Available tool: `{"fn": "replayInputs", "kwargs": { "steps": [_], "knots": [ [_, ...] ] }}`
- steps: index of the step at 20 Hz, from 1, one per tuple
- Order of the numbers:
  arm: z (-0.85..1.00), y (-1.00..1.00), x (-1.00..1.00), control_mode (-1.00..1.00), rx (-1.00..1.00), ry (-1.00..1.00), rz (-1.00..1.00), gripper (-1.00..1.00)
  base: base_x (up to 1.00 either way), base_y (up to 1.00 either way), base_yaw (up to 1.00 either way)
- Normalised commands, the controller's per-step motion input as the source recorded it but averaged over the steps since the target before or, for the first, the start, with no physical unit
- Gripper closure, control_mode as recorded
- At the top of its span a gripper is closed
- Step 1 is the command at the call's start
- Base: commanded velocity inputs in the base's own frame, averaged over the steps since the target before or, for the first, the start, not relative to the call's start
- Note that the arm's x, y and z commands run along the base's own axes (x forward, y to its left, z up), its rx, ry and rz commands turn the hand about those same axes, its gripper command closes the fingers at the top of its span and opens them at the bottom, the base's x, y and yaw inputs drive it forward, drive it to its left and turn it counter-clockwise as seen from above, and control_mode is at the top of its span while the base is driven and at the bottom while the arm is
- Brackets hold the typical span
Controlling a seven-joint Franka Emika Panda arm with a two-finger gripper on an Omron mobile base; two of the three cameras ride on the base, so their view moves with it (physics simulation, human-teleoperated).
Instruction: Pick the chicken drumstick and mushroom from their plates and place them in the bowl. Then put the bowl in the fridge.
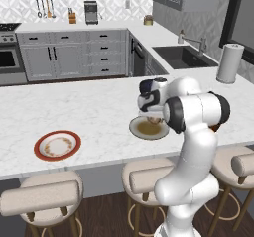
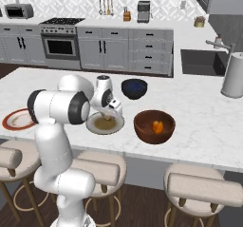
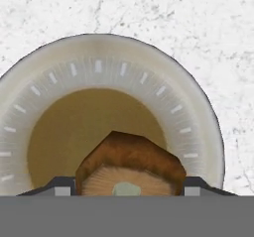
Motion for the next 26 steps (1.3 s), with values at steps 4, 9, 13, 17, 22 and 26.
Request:
{"fn": "replayInputs", "kwargs": {
  "steps": [4, 9, 13, 17, 22, 26],
  "knots": [
    [0.81, -0.06, -0.85, -1.00, 0.00, -0.02, 0.00, 1.00, 0.00, 0.00, 0.00],
    [0.66, -0.45, -0.78, -1.00, 0.00, 0.01, 0.00, 1.00, 0.00, 0.00, 0.00],
    [0.56, -0.68, -0.62, -1.00, 0.00, 0.01, 0.00, 1.00, 0.00, 0.00, 0.00],
    [0.74, -0.48, -0.47, -1.00, 0.00, 0.00, -0.01, 1.00, 0.00, 0.00, 0.00],
    [0.34, -0.69, -0.32, -1.00, 0.00, 0.05, -0.02, 1.00, 0.00, 0.00, 0.00],
    [-0.01, -0.87, -0.05, -1.00, 0.00, 0.03, 0.00, 1.00, 0.00, 0.00, 0.00]
  ]
}}
